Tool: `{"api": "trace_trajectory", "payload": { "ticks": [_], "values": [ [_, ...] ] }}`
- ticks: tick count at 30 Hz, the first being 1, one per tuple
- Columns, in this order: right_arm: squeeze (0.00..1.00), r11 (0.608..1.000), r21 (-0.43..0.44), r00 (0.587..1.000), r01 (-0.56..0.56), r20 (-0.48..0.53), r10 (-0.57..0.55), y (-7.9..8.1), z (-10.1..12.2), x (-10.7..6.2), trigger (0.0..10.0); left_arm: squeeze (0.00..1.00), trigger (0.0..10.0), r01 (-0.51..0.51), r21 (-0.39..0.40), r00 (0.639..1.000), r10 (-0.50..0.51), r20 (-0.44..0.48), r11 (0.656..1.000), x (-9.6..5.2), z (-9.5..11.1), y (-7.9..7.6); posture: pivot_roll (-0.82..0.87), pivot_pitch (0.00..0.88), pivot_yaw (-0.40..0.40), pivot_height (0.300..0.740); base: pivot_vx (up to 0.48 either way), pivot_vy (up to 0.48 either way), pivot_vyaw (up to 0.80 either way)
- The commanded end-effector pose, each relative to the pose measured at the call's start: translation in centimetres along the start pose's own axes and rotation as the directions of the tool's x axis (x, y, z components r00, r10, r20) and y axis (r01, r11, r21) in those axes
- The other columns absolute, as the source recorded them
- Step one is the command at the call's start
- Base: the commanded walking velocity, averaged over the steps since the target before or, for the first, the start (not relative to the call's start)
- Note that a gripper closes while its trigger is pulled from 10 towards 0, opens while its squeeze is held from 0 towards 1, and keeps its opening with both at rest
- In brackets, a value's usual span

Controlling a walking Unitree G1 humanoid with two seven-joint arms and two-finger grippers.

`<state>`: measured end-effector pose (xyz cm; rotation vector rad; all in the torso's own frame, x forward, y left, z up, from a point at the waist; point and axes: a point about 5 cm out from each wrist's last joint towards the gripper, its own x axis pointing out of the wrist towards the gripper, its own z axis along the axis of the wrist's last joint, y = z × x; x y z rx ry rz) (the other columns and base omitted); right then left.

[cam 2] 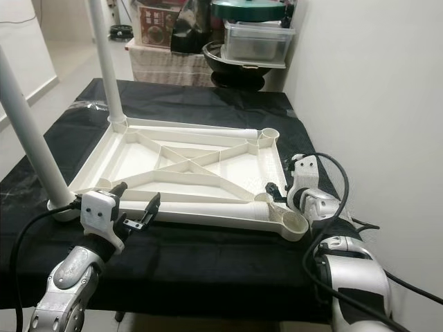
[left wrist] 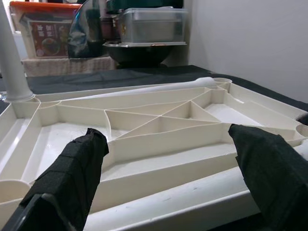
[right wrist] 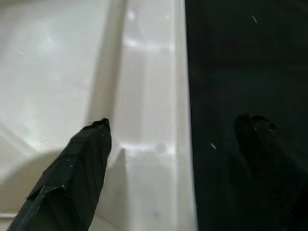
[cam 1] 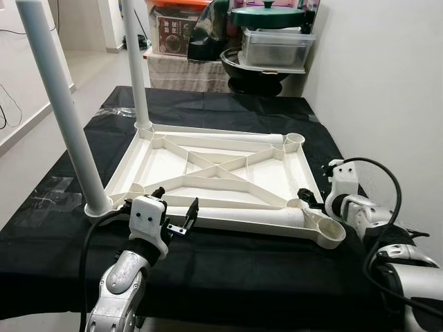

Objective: Building children table

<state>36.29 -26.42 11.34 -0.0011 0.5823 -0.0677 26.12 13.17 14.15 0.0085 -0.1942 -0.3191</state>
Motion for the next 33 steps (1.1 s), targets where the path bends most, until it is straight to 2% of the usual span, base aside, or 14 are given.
{"api": "trace_trajectory", "payload": {
  "ticks": [1,5,9,11,14,19,20,22,23,25,26,27,29,33],
  "values": [
    [0.0,0.997,0.008,0.996,0.073,-0.047,-0.072,-1.3,-1.1,-0.2,10.0,0.0,10.0,0.01,-0.013,1.0,-0.01,-0.013,1.0,0.1,-0.3,-0.1,0.06,0.0,-0.095,0.74,0.0,0.0,0.0],
    [0.0,0.986,0.092,0.99,0.138,-0.014,-0.137,-2.5,-0.6,-0.5,10.0,0.0,10.0,0.01,-0.014,1.0,-0.01,-0.016,1.0,0.0,-0.4,-0.2,0.06,0.0,-0.095,0.74,0.0,0.0,0.0],
    [0.0,0.987,0.089,0.991,0.134,-0.003,-0.134,-2.6,-0.4,-0.6,10.0,0.0,10.0,0.013,-0.016,1.0,-0.014,-0.019,1.0,0.0,-0.5,-0.3,0.06,0.0,-0.094,0.74,0.0,0.0,0.0],
    [0.0,0.991,0.069,0.993,0.114,-0.019,-0.113,-2.3,-0.6,-0.5,10.0,0.0,10.0,0.016,-0.016,1.0,-0.016,-0.02,1.0,0.0,-0.6,-0.4,0.06,0.0,-0.094,0.74,0.0,0.0,0.0],
    [0.0,0.998,-0.061,0.994,0.021,-0.105,-0.027,-1.0,-2.0,-0.1,10.0,0.0,10.0,0.021,-0.018,1.0,-0.021,-0.018,1.0,0.2,-0.5,-0.5,0.06,0.0,-0.095,0.74,0.0,0.0,0.0],
    [0.0,0.992,-0.12,0.989,-0.033,-0.145,0.015,-0.5,-2.7,0.0,10.0,0.0,10.0,0.024,-0.017,1.0,-0.024,-0.019,1.0,0.2,-0.5,-0.5,0.05,0.0,-0.096,0.74,0.0,0.0,0.0],
    [0.0,0.988,-0.132,0.979,-0.081,-0.197,0.054,-0.2,-3.5,0.0,9.5,0.0,10.0,0.028,-0.015,0.999,-0.028,-0.019,0.999,0.2,-0.5,-0.6,0.05,0.0,-0.103,0.74,0.0,0.0,0.0],
    [0.0,0.988,-0.132,0.979,-0.081,-0.197,0.054,-0.2,-3.5,0.0,9.5,0.0,10.0,0.028,-0.015,0.999,-0.028,-0.019,0.999,0.2,-0.5,-0.6,0.05,0.0,-0.103,0.74,0.0,0.0,0.0],
    [0.0,0.989,-0.11,0.965,-0.096,-0.254,0.066,-0.4,-4.4,-0.1,2.0,0.0,10.0,0.029,-0.013,0.999,-0.029,-0.019,1.0,0.2,-0.5,-0.6,0.06,0.0,-0.116,0.74,0.0,0.0,0.0],
    [0.0,0.99,-0.101,0.961,-0.097,-0.269,0.066,-0.5,-4.6,-0.2,2.0,0.0,10.0,0.028,-0.013,0.999,-0.028,-0.019,1.0,0.2,-0.5,-0.6,0.06,0.0,-0.116,0.74,0.0,0.0,0.0],
    [0.0,0.992,-0.08,0.958,-0.095,-0.28,0.069,-0.7,-4.7,-0.3,0.0,0.0,10.0,0.026,-0.013,0.999,-0.026,-0.018,1.0,0.2,-0.5,-0.6,0.06,0.0,-0.122,0.74,0.0,0.0,0.0],
    [0.0,0.992,-0.08,0.958,-0.095,-0.28,0.069,-0.7,-4.7,-0.3,0.0,0.0,10.0,0.026,-0.013,0.999,-0.026,-0.018,1.0,0.2,-0.5,-0.6,0.06,0.0,-0.122,0.74,0.0,0.0,0.0],
    [0.0,0.995,-0.013,0.94,-0.098,-0.329,0.088,-0.7,-5.3,-0.5,0.0,0.0,10.0,0.022,-0.014,1.0,-0.022,-0.021,1.0,0.1,-0.6,-0.7,0.05,0.0,-0.129,0.74,0.0,0.0,0.0],
    [0.0,0.989,-0.011,0.923,-0.146,-0.36,0.132,-0.2,-5.7,-0.5,0.0,0.0,10.0,0.022,-0.016,0.999,-0.022,-0.023,1.0,0.0,-0.7,-0.8,0.05,0.0,-0.128,0.74,0.0,0.0,0.0]
  ]
}}
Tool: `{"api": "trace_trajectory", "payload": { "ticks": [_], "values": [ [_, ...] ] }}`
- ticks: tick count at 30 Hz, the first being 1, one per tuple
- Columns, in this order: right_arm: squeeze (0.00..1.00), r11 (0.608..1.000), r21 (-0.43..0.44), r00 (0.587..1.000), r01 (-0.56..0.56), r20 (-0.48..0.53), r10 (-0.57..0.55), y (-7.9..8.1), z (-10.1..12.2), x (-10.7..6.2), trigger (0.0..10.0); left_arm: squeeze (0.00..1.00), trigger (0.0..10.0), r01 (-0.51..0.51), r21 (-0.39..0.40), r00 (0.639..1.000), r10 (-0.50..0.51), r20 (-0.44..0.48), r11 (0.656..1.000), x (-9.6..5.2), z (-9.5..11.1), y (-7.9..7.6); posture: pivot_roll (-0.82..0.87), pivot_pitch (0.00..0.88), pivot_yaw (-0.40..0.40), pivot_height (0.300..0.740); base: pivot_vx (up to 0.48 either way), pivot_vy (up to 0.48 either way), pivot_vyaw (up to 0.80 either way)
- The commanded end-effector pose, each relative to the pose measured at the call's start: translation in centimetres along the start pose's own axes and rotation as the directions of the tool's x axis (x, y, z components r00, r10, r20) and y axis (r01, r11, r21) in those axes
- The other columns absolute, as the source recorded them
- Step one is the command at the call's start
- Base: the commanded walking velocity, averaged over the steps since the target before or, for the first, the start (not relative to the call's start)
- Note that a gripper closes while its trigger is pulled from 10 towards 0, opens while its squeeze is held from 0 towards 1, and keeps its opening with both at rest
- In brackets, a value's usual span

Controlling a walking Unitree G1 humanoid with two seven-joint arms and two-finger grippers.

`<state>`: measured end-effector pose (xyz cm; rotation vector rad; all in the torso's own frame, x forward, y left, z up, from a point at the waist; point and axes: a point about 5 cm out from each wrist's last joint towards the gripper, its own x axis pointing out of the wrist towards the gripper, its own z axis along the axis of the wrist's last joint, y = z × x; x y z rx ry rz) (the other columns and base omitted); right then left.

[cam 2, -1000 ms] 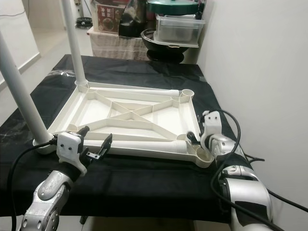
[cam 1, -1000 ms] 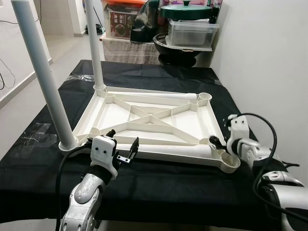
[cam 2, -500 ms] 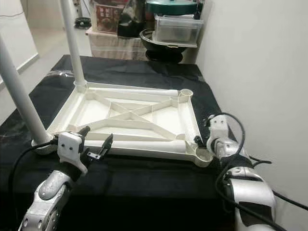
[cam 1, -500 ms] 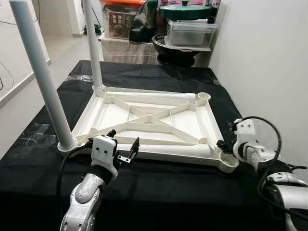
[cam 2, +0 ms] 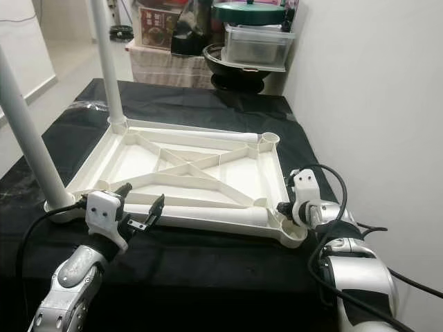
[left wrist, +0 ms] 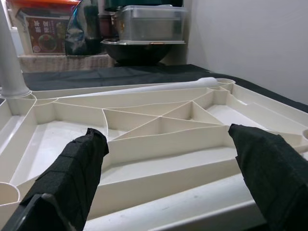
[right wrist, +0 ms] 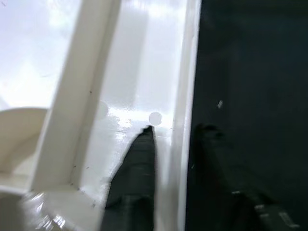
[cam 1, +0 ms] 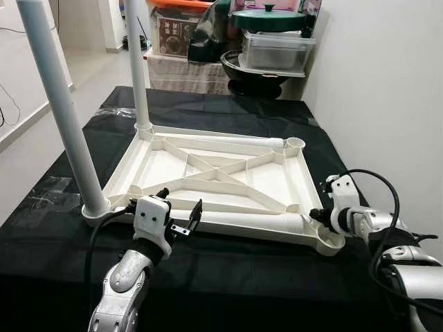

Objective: Building children table

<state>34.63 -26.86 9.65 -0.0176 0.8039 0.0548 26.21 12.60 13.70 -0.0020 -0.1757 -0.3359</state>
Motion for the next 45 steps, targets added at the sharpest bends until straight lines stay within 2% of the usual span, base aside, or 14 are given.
{"api": "trace_trajectory", "payload": {
  "ticks": [1,5,9,14,19,21,23,26,27,33,36,37,39,45],
  "values": [
    [0.0,0.999,0.025,0.989,-0.039,-0.143,0.043,0.5,-3.3,0.7,0.0,0.0,10.0,0.007,-0.001,1.0,-0.007,-0.006,1.0,-0.2,-0.2,-0.3,0.05,0.0,-0.128,0.74,0.0,0.0,0.0],
    [0.0,0.978,-0.053,0.955,-0.202,-0.232,0.185,1.9,-4.6,0.9,0.0,0.0,10.0,0.011,-0.003,1.0,-0.011,-0.011,1.0,-0.2,-0.3,-0.4,0.04,0.0,-0.126,0.74,0.0,0.0,0.0],
    [0.0,0.958,-0.07,0.916,-0.278,-0.319,0.243,1.9,-5.9,0.6,0.0,0.0,10.0,0.009,0.002,1.0,-0.009,-0.014,1.0,-0.2,-0.4,-0.2,0.04,0.0,-0.129,0.74,0.0,0.0,0.0],
    [0.0,0.931,0.048,0.868,-0.362,-0.347,0.355,3.2,-6.0,-1.1,0.0,0.0,10.0,-0.018,0.001,1.0,0.018,-0.019,1.0,-0.5,-0.6,-0.1,0.03,0.0,-0.148,0.74,0.0,0.0,0.0],
    [0.0,0.925,0.099,0.868,-0.367,-0.322,0.379,4.7,-5.9,-1.5,0.0,0.0,10.0,-0.015,-0.008,1.0,0.014,-0.026,1.0,-0.6,-0.8,-0.5,0.02,0.0,-0.141,0.74,0.0,0.0,0.0],
    [0.0,0.951,0.18,0.911,-0.251,-0.29,0.295,4.6,-6.0,-0.6,0.0,0.0,10.0,-0.003,-0.01,1.0,0.002,-0.024,1.0,-0.4,-0.8,-0.8,0.02,0.0,-0.147,0.74,0.0,0.0,0.0],
    [0.0,0.951,0.18,0.911,-0.251,-0.29,0.295,4.6,-6.0,-0.6,0.0,0.0,10.0,-0.003,-0.01,1.0,0.002,-0.024,1.0,-0.4,-0.8,-0.8,0.02,0.0,-0.147,0.74,0.0,0.0,0.0],
    [0.0,0.956,0.292,0.961,-0.017,-0.259,0.096,3.2,-6.2,0.1,0.0,0.0,10.0,-0.009,-0.003,1.0,0.009,-0.015,1.0,-0.1,-0.6,-0.4,0.02,0.0,-0.153,0.74,0.0,0.0,0.0],
    [0.0,0.934,0.352,0.969,0.064,-0.245,0.025,3.2,-6.1,0.2,0.0,0.0,10.0,-0.019,0.002,1.0,0.019,-0.013,1.0,-0.1,-0.6,-0.1,0.02,0.0,-0.166,0.74,0.0,0.0,0.0],
    [0.0,0.848,0.49,0.971,0.203,-0.212,-0.11,4.3,-6.3,-0.6,0.0,0.0,10.0,-0.03,0.004,0.999,0.03,-0.015,1.0,-0.4,-0.8,-0.2,0.02,0.0,-0.17,0.74,0.0,0.0,0.0],
    [0.0,0.757,0.581,0.954,0.299,-0.208,-0.217,4.9,-5.6,-1.0,0.0,0.0,10.0,-0.026,-0.004,1.0,0.026,-0.018,1.0,-0.4,-0.9,-0.5,0.02,0.0,-0.175,0.74,0.0,0.0,0.0],
    [0.0,0.757,0.581,0.954,0.299,-0.208,-0.217,4.9,-5.6,-1.0,0.0,0.0,10.0,-0.026,-0.004,1.0,0.026,-0.018,1.0,-0.4,-0.9,-0.5,0.02,0.0,-0.175,0.74,0.0,0.0,0.0],
    [0.0,0.664,0.667,0.94,0.338,-0.206,-0.272,5.4,-4.4,-1.1,0.0,0.0,10.0,-0.025,-0.004,1.0,0.025,-0.016,1.0,-0.3,-0.9,-0.5,0.02,0.0,-0.176,0.74,0.0,0.0,0.0],
    [0.0,0.576,0.74,0.931,0.347,-0.196,-0.309,6.2,-2.4,-1.6,0.0,0.0,10.0,-0.024,-0.004,1.0,0.024,-0.012,1.0,-0.1,-0.8,-0.5,0.03,0.0,-0.179,0.74,0.0,0.0,0.0]
  ]
}}
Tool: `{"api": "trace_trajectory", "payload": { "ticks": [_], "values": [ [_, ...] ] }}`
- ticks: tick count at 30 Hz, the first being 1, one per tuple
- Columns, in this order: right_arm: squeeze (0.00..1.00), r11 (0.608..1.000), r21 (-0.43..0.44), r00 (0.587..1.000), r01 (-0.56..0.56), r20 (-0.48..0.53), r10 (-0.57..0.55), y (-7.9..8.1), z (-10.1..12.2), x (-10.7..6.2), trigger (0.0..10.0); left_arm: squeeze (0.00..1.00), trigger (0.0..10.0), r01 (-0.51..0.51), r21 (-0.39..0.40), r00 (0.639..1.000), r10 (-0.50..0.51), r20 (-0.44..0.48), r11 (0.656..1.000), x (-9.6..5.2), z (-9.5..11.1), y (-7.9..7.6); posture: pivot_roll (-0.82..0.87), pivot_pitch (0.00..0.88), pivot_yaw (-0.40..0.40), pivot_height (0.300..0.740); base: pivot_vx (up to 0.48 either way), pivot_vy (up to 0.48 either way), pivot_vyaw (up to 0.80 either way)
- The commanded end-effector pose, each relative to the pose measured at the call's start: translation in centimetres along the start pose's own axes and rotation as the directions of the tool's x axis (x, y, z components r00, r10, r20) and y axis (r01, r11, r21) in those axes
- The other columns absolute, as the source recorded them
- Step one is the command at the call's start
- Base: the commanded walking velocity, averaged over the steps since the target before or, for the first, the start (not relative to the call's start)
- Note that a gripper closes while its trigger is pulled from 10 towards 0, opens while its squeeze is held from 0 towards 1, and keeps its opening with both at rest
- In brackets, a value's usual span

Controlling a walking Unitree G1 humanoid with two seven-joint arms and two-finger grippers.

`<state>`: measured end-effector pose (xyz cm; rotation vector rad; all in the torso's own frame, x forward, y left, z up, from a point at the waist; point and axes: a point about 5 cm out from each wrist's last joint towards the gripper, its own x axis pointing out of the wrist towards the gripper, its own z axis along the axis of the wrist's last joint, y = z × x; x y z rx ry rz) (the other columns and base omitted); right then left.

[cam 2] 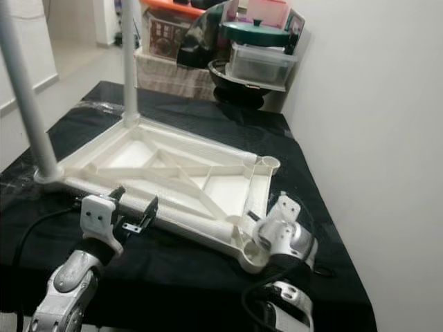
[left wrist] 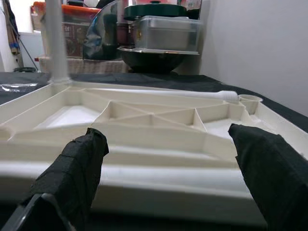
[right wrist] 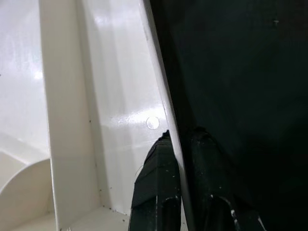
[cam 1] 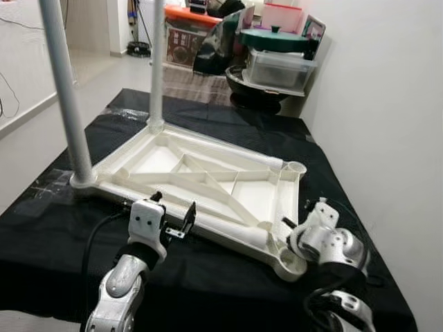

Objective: Building children table

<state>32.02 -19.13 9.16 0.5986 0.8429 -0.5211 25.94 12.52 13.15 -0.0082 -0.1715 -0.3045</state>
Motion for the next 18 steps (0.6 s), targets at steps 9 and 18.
{"api": "trace_trajectory", "payload": {
  "ticks": [9,18],
  "values": [
    [0.0,0.998,0.051,0.996,-0.029,0.085,0.025,0.2,1.3,-1.0,10.0,0.0,10.0,0.018,-0.002,1.0,-0.018,-0.012,1.0,0.1,-0.6,-0.6,0.02,0.0,-0.169,0.74,0.0,0.0,0.0],
    [1.0,0.973,-0.149,0.96,-0.177,0.19,0.204,2.7,3.4,-3.3,10.0,0.0,10.0,0.028,-0.003,1.0,-0.028,-0.007,1.0,0.3,-0.4,-0.7,0.01,0.0,-0.167,0.74,0.0,0.0,0.0]
  ]
}}
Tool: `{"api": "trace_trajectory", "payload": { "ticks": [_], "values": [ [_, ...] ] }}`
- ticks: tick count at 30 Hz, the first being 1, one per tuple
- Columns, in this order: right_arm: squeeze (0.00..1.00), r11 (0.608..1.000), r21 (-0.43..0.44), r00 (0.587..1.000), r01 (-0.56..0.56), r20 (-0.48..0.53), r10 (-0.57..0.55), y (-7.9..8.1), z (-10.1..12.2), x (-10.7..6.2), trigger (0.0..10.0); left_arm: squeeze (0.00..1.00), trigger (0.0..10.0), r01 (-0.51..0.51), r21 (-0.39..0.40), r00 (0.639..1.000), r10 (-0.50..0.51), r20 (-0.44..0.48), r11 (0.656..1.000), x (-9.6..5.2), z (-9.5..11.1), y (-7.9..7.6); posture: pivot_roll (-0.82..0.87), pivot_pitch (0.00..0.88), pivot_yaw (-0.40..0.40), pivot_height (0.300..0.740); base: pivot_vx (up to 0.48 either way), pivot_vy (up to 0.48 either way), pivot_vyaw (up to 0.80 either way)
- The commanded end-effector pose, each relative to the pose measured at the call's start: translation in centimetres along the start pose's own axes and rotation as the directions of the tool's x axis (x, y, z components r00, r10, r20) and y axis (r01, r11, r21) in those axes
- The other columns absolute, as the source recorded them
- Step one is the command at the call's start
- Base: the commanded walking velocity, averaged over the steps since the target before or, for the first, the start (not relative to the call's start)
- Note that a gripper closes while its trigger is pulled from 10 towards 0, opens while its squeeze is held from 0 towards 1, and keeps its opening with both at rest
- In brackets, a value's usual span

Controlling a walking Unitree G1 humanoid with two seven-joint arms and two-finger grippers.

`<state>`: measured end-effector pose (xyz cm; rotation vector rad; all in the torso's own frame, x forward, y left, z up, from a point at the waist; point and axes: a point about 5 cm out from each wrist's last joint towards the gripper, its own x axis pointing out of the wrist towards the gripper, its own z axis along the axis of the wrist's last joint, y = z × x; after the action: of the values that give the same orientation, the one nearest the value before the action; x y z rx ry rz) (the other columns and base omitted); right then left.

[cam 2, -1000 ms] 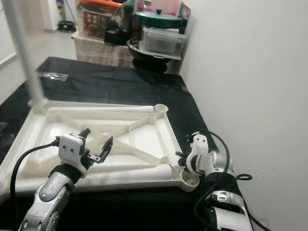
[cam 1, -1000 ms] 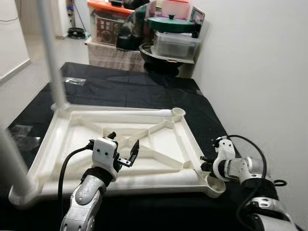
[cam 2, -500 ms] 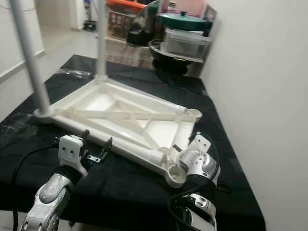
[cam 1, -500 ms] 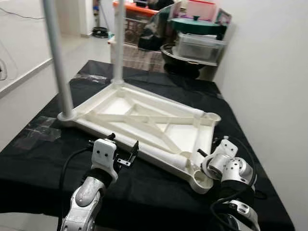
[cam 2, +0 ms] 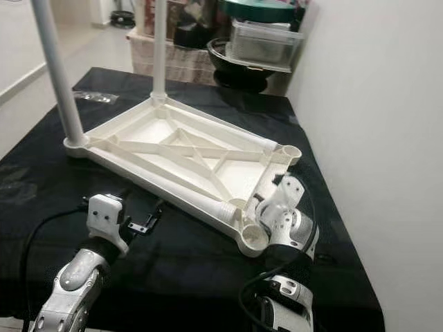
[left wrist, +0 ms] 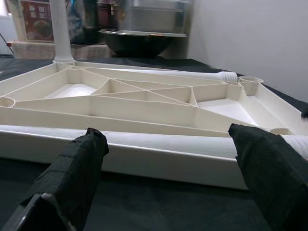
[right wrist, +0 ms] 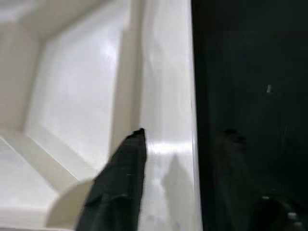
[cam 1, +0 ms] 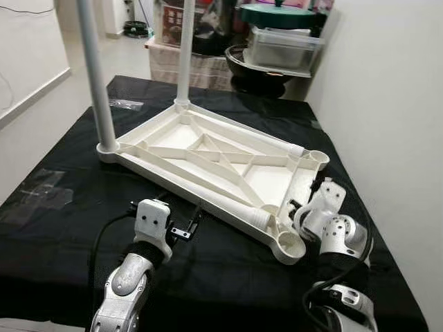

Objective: Building children table

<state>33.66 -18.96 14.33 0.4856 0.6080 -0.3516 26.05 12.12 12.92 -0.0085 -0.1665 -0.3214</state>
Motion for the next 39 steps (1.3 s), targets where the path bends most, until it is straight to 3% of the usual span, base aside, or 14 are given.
{"api": "trace_trajectory", "payload": {
  "ticks": [1,6,10,11,13,14,15,16,17,18,21,27,36,39],
  "values": [
    [1.0,0.999,-0.011,0.999,-0.05,0.008,0.05,0.6,0.7,-0.6,10.0,0.0,10.0,0.013,0.0,1.0,-0.013,-0.002,1.0,0.1,-0.2,-0.3,0.01,0.0,-0.167,0.74,0.0,0.0,0.0],
    [1.0,0.947,-0.172,0.938,-0.272,0.17,0.301,3.7,6.1,-4.8,10.0,0.0,10.0,0.029,-0.007,1.0,-0.029,-0.003,1.0,0.1,-0.2,-0.6,0.0,0.0,-0.153,0.74,0.0,0.0,0.0],
    [1.0,0.805,-0.454,0.816,-0.383,0.241,0.525,5.3,8.6,-6.0,10.0,0.0,10.0,0.038,-0.008,0.999,-0.038,-0.002,0.999,0.3,-0.2,-0.7,0.0,0.0,-0.146,0.74,0.0,0.0,0.0],
    [1.0,0.805,-0.454,0.816,-0.383,0.241,0.525,5.3,8.6,-6.0,10.0,0.0,10.0,0.038,-0.008,0.999,-0.038,-0.002,0.999,0.3,-0.2,-0.7,0.0,0.0,-0.146,0.74,0.0,0.0,0.0],
    [1.0,0.676,-0.627,0.713,-0.388,0.262,0.651,6.2,9.3,-6.5,10.0,0.0,10.0,0.044,-0.009,0.999,-0.044,0.003,0.999,0.4,-0.1,-0.8,0.0,0.0,-0.144,0.74,0.0,0.0,0.0],
    [1.0,0.676,-0.627,0.713,-0.388,0.262,0.651,6.2,9.3,-6.5,10.0,0.0,10.0,0.044,-0.009,0.999,-0.044,0.003,0.999,0.4,-0.1,-0.8,0.0,0.0,-0.144,0.74,0.0,0.0,0.0],
    [1.0,0.486,-0.769,0.6,-0.416,0.169,0.782,7.1,8.6,-7.3,10.0,0.0,10.0,0.047,-0.007,0.999,-0.047,0.006,0.999,0.4,0.0,-0.7,0.01,0.0,-0.144,0.74,0.0,0.0,0.0],
    [1.0,0.486,-0.769,0.6,-0.416,0.169,0.782,7.1,8.6,-7.3,10.0,0.0,10.0,0.047,-0.007,0.999,-0.047,0.006,0.999,0.4,0.0,-0.7,0.01,0.0,-0.144,0.74,0.0,0.0,0.0],
    [1.0,0.378,-0.844,0.548,-0.38,0.123,0.827,7.3,8.0,-7.5,10.0,0.0,10.0,0.048,-0.006,0.999,-0.048,0.007,0.999,0.3,0.0,-0.6,0.02,0.0,-0.143,0.74,0.0,0.0,0.0],
    [0.0,0.246,-0.904,0.514,-0.35,0.034,0.857,6.9,6.9,-7.2,10.0,0.0,10.0,0.053,-0.004,0.999,-0.053,0.006,0.999,0.3,0.0,-0.6,0.02,0.0,-0.141,0.74,0.0,0.0,0.0],
    [0.0,-0.018,-0.953,0.525,-0.301,-0.181,0.832,5.2,5.0,-5.8,10.0,0.0,10.0,0.072,-0.003,0.997,-0.072,-0.003,0.997,0.0,0.0,-0.6,0.03,0.0,-0.143,0.74,0.0,0.0,0.0],
    [0.0,-0.122,-0.899,0.554,-0.421,-0.361,0.75,3.3,4.7,-4.1,10.0,0.0,10.0,0.13,-0.011,0.99,-0.13,-0.047,0.991,-0.8,-0.7,-1.1,0.04,0.0,-0.144,0.74,0.0,0.0,0.0],
    [0.0,-0.139,-0.838,0.565,-0.527,-0.467,0.68,0.9,5.3,-1.7,10.0,0.0,10.0,0.155,-0.006,0.985,-0.155,-0.078,0.988,-1.5,-1.2,-1.3,0.05,0.0,-0.149,0.74,0.0,0.0,0.0],
    [0.0,-0.155,-0.844,0.607,-0.514,-0.485,0.63,0.0,5.0,-0.9,10.0,0.0,10.0,0.153,-0.003,0.985,-0.152,-0.079,0.988,-1.4,-1.1,-1.2,0.06,0.0,-0.149,0.74,0.0,0.0,0.0]
  ]
}}
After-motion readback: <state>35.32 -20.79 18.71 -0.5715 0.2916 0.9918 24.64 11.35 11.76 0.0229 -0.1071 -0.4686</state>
